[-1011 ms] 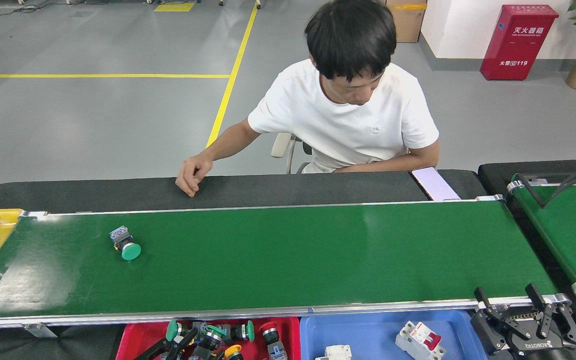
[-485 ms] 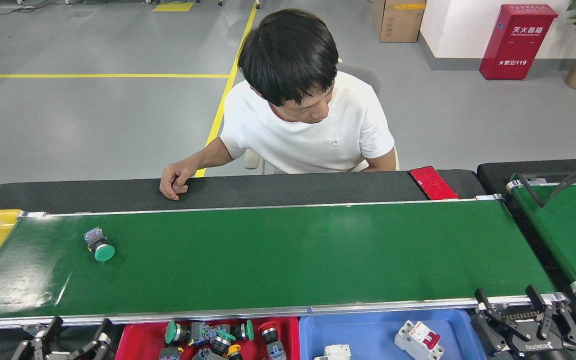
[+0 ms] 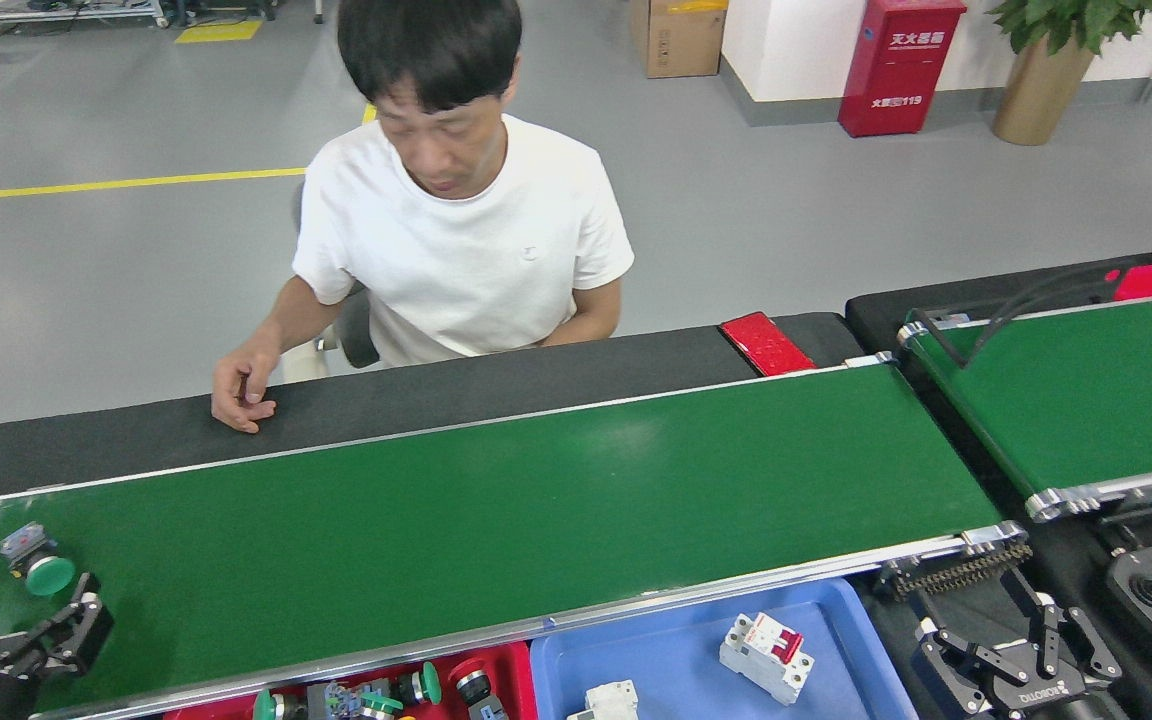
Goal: Pick switch part from conveyor to tray
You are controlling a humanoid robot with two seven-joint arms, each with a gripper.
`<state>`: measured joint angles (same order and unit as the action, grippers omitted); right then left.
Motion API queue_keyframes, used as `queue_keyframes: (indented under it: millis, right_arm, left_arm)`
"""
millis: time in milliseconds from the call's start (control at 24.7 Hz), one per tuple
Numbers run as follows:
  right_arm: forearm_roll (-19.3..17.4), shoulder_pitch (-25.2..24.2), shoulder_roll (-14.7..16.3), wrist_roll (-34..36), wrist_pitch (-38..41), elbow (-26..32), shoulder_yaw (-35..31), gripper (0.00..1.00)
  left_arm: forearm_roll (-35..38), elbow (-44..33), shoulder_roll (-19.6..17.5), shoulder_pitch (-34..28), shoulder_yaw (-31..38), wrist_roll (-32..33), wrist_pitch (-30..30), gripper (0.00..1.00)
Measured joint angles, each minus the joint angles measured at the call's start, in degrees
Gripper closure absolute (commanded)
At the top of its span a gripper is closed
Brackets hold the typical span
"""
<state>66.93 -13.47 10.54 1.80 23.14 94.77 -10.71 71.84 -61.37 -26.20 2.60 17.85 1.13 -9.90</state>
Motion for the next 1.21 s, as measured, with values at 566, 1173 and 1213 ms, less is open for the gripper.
queue_keyframes:
  millis: [566,1173,1213]
  right_arm:
    - [-0.7,0.0,0.0,0.0,2.5,-1.5,0.0,0.00]
    - [-0.8,-3.2,-0.8,1.1,2.5,-1.7,-7.4,0.00]
    - [-0.8,-3.3,-0.8,1.2,2.5,-1.7,-7.8,0.00]
  left_arm:
    - [-0.5,27.7,-9.2,14.7,-5.3,-2.1,-7.7,0.98]
    - [-1.5,-22.2,3.1,-10.5,-5.0,-3.8,-10.8,0.95]
    - [-0.9,-25.9,3.9,-12.6,-6.0,-4.3,-11.6,0.94]
